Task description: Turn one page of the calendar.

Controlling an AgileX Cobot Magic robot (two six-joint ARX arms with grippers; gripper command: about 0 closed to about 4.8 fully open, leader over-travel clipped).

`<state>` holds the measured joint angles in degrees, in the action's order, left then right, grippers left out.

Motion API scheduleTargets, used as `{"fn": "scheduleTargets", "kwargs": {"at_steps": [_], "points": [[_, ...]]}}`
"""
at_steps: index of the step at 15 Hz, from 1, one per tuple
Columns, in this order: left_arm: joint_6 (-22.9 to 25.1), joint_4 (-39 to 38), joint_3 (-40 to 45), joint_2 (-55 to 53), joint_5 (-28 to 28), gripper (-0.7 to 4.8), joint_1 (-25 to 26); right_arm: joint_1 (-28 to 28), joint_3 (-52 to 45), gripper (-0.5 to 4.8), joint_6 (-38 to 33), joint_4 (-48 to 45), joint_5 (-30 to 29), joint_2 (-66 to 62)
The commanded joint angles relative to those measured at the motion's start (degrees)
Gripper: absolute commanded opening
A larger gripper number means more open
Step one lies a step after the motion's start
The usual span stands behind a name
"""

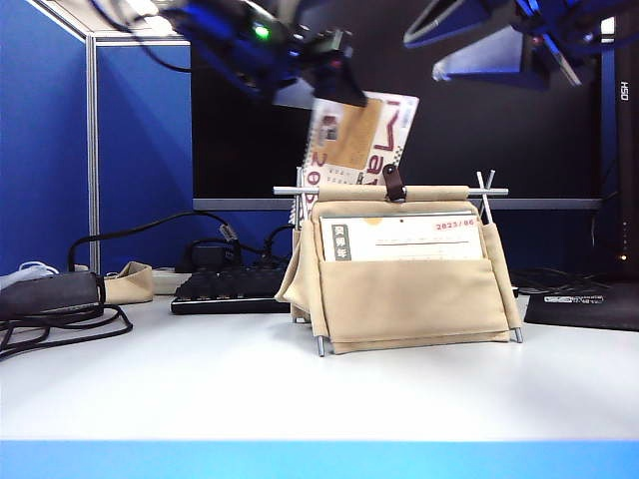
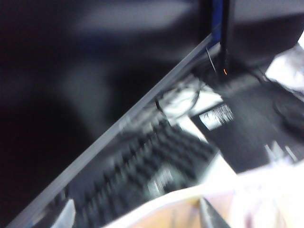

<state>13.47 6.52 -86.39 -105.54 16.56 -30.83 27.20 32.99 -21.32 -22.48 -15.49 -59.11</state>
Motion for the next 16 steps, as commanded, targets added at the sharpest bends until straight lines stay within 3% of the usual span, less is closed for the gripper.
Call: {"fn": "scheduleTargets", "kwargs": {"at_steps": [1, 3, 6, 9, 13, 16], "points": [[0.17, -2.91, -9.92, -5.03, 1.73, 3.46, 0.02, 0.13, 0.70, 2.11, 0.11, 2.71, -2.69, 0.35], [-0.26, -5.73, -14.40, -8.07, 2.38, 3.46, -0.15, 0.13, 0.68, 2.11, 0.46, 4.94, -2.58, 0.83], [-0.37, -6.67, -14.38, -10.49, 1.79, 3.46, -0.92, 0.09, 0.76, 2.11, 3.26, 4.07, -1.77, 2.10], [-0.35, -9.68, -14.43, -8.02, -3.39, 4.63, -0.76, 0.07, 1.11, 2.11, 7.61, 4.50, -0.98, 6.47], [-0.04, -8.07, -14.71, 0.76, -4.13, 4.63, -0.74, 0.07, 11.32, 2.12, 14.45, 17.35, -1.18, 8.57], [-0.07, -25.11, -14.71, 10.86, -4.74, 4.66, -0.92, -1.03, 24.41, 2.12, 25.44, 32.83, -0.98, 6.32]]}}
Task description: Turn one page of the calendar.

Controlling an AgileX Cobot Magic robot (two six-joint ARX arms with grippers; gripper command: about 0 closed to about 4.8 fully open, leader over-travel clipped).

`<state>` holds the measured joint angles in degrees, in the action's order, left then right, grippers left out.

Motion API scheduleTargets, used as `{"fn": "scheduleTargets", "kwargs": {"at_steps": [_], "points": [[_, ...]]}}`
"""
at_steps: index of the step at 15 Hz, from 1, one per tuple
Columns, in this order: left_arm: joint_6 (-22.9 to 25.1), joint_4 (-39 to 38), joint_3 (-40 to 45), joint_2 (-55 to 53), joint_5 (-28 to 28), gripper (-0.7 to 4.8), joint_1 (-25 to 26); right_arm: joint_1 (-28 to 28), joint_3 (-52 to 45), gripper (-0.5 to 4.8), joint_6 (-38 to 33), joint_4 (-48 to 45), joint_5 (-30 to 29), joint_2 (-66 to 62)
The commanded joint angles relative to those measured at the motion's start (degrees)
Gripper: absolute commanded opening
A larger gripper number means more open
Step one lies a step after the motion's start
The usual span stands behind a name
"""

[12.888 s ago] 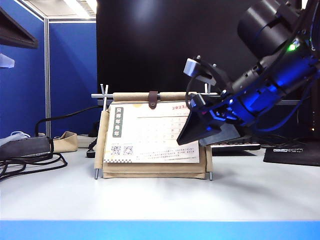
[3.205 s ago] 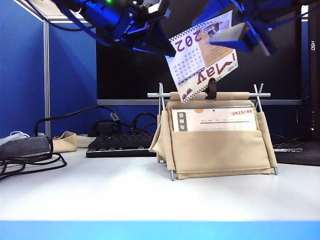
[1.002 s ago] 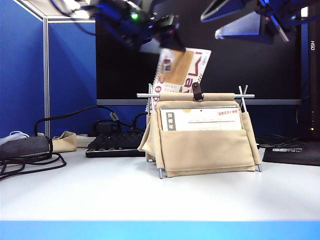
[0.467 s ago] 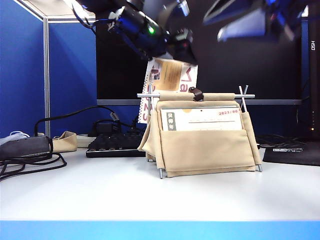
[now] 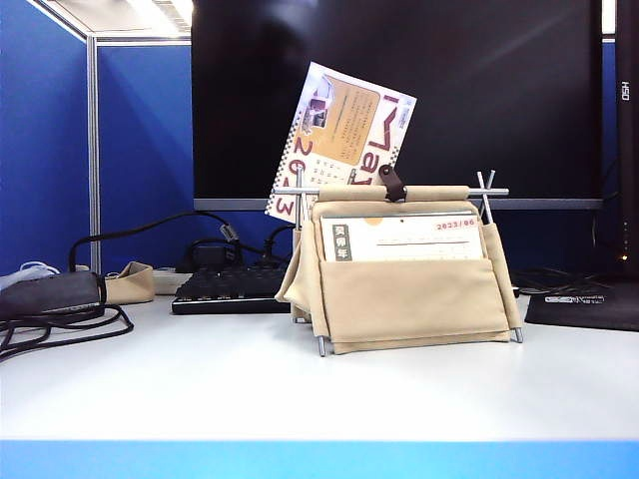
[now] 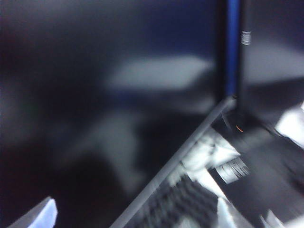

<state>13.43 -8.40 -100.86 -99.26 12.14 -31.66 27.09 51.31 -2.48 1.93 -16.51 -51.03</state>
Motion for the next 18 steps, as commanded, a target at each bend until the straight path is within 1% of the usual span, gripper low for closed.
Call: {"fn": "scheduleTargets", "kwargs": {"at_steps": [1, 2, 3, 4, 5, 6, 7, 8, 9, 10, 11, 12, 14, 15, 16, 17, 18], "points": [[-0.48, -15.54, -0.24, 6.86, 0.98, 4.66, -0.09, -1.81, 10.14, 2.12, 9.60, 13.77, -0.17, -3.80], [-2.38, -21.40, -0.22, 8.55, 4.83, 4.61, -0.09, -2.71, 14.53, 2.12, 12.39, 19.65, -0.79, -6.54], [-5.62, -27.52, 0.04, 9.90, 8.24, 4.31, -0.09, -3.91, 18.84, 2.12, 14.93, 25.03, -2.91, -9.53], [-6.71, -33.29, 1.49, 11.43, 9.68, 3.81, -0.11, -5.35, 22.49, 2.12, 17.62, 28.37, -6.16, -12.55], [-6.84, -36.02, 4.59, 13.40, 9.57, 3.40, -0.35, -6.19, 24.76, 2.12, 19.85, 29.53, -7.98, -14.58], [-7.10, -36.52, 9.16, 16.09, 9.42, 3.05, -0.33, -6.45, 27.91, 2.12, 22.01, 30.88, -9.31, -17.33], [-8.17, -35.56, 14.86, 20.04, 8.00, 2.63, -0.33, -6.51, 31.80, 2.12, 23.54, 34.25, -9.84, -20.37], [-9.20, -33.16, 21.03, 24.98, 5.01, 2.63, -0.33, -6.47, 35.80, 2.12, 25.59, 38.29, -11.67, -23.61], [-10.08, -28.98, 27.61, 31.30, 1.99, 2.63, -0.33, -6.23, 40.52, 2.12, 27.58, 42.21, -14.71, -27.63], [-12.55, -22.75, 34.93, 39.23, -0.59, 2.63, -0.33, -6.14, 44.26, 2.12, 29.29, 44.68, -15.58, -31.04], [-14.53, -17.68, 40.92, 46.51, -1.95, 2.63, -0.33, -6.14, 47.71, 2.12, 30.77, 47.06, -15.56, -34.45], [-15.69, -14.73, 45.92, 53.35, -2.60, 2.63, -0.33, -6.14, 51.23, 2.12, 32.44, 49.81, -15.52, -37.94], [-15.69, -14.86, 52.46, 63.54, -3.98, 2.63, -0.33, -5.29, 57.46, 2.12, 34.51, 53.05, -15.08, -43.50], [-16.44, -14.86, 55.08, 66.79, -4.00, 2.63, -0.33, -4.20, 60.94, 2.12, 35.63, 54.23, -13.14, -46.16], [-17.49, -14.86, 57.83, 69.83, -3.98, 2.63, -0.33, -2.49, 65.20, 2.12, 37.07, 55.67, -10.38, -49.62], [-18.62, -15.28, 59.93, 71.87, -3.96, 2.63, -0.33, -1.29, 68.19, 2.12, 37.48, 56.15, -10.40, -52.50], [-18.58, -16.04, 60.65, 72.35, -3.23, 2.63, -0.33, -0.26, 69.24, 2.12, 37.92, 56.26, -10.14, -54.14]]}}
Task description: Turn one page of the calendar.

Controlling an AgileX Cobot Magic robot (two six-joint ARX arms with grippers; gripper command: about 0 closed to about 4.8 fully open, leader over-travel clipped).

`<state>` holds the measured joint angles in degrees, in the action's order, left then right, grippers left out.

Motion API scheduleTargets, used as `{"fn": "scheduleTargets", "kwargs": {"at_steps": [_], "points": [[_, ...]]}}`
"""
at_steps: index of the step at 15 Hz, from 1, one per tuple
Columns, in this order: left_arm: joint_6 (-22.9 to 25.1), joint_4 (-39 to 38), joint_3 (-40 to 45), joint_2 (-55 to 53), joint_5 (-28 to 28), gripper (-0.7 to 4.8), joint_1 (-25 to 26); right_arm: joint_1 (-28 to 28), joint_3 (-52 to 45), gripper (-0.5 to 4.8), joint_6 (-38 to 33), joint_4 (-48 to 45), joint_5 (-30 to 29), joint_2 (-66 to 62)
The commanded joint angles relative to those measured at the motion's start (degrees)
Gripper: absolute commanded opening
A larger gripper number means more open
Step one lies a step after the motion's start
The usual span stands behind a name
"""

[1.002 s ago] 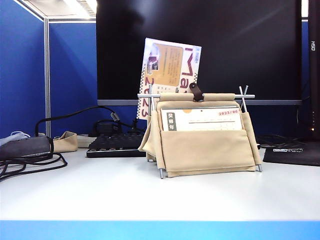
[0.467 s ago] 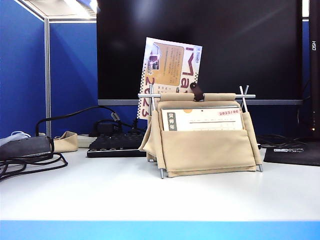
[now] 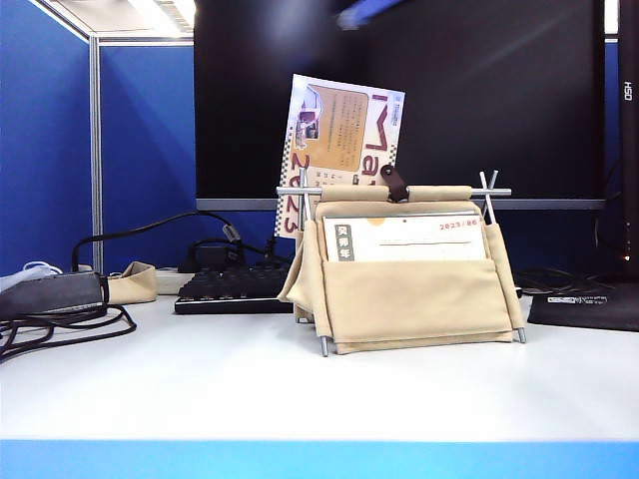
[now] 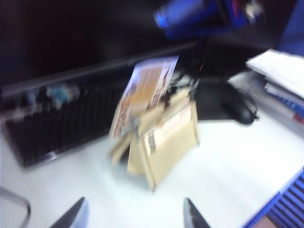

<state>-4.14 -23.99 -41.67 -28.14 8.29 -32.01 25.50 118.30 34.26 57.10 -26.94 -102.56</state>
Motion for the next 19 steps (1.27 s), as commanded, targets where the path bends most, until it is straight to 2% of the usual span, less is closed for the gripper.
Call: {"fn": "scheduleTargets", "kwargs": {"at_steps": [1, 3, 9, 11, 13, 14, 15, 19], "points": [[-1.03, -1.62, 1.66, 1.22, 1.27, 2.64, 0.02, 2.08, 2.51, 2.12, 2.12, 1.44, 1.40, -3.72], [-0.87, -2.69, 1.70, 1.18, 2.10, 2.64, 0.02, 4.24, 2.51, 2.13, 7.04, 4.96, 9.46, -6.21], [-0.17, -2.49, 1.84, 1.11, 1.99, 2.64, 0.02, 6.12, 2.51, 2.12, 7.32, 3.13, 8.85, -9.40], [-0.15, -2.38, 2.38, 1.11, 1.79, 2.64, 0.04, 6.12, 2.51, 2.10, 4.59, 0.96, 9.11, -10.49], [-0.48, -2.25, 3.58, 1.11, 1.92, 2.64, 0.04, 6.12, 2.49, 1.32, 2.78, -1.75, 9.42, -11.02], [-0.85, -1.99, 4.42, 1.09, 1.99, 2.64, 0.04, 6.12, 2.49, 0.42, 2.78, -1.97, 9.46, -11.08], [-0.85, -1.86, 5.05, 1.09, 1.99, 2.64, 0.04, 6.10, 2.49, -0.08, 2.69, -1.84, 9.57, -11.10], [-0.83, 0.17, 5.57, 1.11, 1.99, 2.64, 0.04, 5.22, 2.51, -0.07, -2.47, -2.14, 11.58, -11.08]]}}
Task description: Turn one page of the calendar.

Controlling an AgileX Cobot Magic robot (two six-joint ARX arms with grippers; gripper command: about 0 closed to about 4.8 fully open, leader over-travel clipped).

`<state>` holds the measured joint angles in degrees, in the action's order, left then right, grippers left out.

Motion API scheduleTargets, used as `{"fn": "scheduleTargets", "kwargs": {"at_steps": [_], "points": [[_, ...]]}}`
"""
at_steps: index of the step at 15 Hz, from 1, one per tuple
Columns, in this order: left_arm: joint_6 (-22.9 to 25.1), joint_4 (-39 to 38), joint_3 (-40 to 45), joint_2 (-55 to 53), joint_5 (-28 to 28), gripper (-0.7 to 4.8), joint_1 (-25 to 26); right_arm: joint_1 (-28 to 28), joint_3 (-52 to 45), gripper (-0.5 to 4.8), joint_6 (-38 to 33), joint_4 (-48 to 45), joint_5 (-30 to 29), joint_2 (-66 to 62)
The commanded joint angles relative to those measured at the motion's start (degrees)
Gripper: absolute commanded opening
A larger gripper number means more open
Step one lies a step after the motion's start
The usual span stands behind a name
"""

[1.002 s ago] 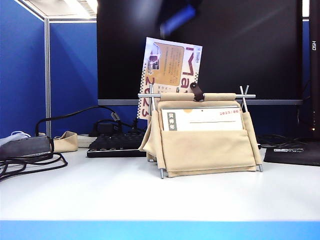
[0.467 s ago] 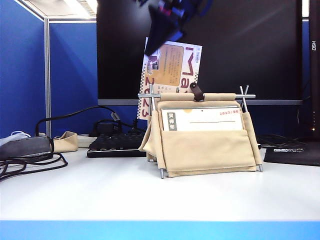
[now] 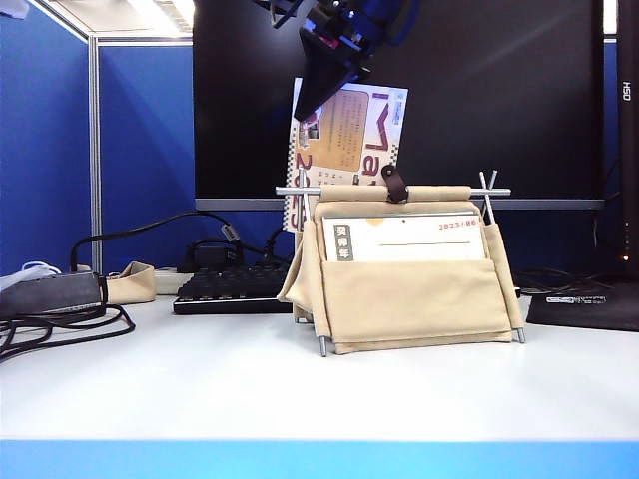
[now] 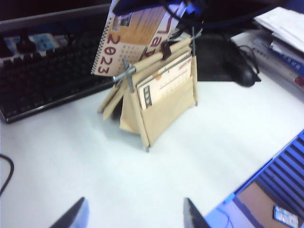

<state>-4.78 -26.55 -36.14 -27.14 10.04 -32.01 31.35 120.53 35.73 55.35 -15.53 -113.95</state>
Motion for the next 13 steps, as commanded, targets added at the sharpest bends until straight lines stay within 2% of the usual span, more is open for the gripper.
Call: {"fn": "scheduleTargets", "kwargs": {"at_steps": [1, 5, 9, 13], "points": [[-0.20, 3.21, 0.04, 0.11, 0.24, 2.64, 0.04, -0.85, 0.28, -0.07, -5.49, -0.33, 0.13, 0.31], [-0.17, 3.48, 0.04, 0.11, 0.24, 2.64, 0.04, -3.91, 0.28, -0.07, -10.75, -0.15, -6.08, 0.63], [1.92, 3.63, 0.22, 0.07, 0.00, 2.64, 0.07, -4.83, 0.28, -0.07, -15.43, -2.89, -6.49, 3.54], [1.75, 6.32, 2.05, 0.02, 0.07, 2.64, 0.07, -4.87, 0.26, -0.07, -19.39, -3.10, -7.23, 5.92]]}}
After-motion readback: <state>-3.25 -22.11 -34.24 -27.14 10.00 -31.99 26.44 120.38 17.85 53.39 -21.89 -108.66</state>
